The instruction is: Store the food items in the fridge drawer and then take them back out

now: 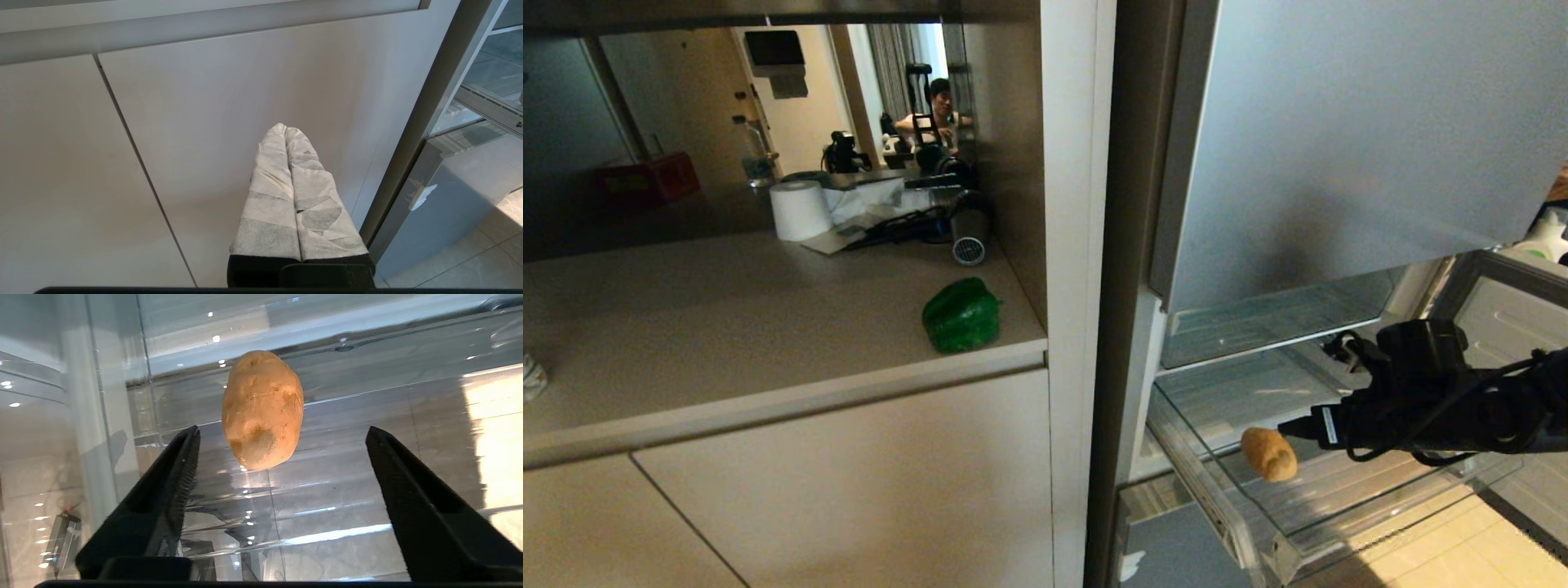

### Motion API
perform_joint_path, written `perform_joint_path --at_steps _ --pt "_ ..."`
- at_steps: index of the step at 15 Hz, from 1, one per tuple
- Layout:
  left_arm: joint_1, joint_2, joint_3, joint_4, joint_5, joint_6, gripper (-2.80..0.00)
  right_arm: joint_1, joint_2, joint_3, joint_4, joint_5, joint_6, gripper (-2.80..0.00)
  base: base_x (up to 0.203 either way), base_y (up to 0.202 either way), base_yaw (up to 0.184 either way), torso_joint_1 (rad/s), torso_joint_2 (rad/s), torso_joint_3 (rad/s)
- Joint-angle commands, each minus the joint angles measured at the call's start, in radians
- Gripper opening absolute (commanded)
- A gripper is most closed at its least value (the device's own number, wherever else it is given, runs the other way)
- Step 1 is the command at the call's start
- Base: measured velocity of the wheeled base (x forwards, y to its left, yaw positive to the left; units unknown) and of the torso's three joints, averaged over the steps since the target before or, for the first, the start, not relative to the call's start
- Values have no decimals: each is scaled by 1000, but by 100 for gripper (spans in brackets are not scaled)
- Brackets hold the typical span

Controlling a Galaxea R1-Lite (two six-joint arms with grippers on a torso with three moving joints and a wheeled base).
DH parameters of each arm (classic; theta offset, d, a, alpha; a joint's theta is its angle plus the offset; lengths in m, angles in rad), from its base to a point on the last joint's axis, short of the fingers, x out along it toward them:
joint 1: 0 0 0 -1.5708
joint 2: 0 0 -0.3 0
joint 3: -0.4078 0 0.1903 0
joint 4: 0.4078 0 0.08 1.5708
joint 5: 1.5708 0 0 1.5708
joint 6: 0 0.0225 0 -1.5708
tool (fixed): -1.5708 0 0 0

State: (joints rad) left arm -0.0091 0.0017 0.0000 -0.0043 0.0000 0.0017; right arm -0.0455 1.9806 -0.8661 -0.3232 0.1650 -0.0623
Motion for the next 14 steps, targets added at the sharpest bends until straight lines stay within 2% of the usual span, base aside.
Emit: perform_joint_path --at_steps 1,14 --pt "0 1 0 0 0 0 -280 2 42 -19 -1 3 -1 0 0 0 0 0 0 0" --pt "0 1 0 0 0 0 -280 43 188 -121 0 4 1 0 0 0 0 0 0 0"
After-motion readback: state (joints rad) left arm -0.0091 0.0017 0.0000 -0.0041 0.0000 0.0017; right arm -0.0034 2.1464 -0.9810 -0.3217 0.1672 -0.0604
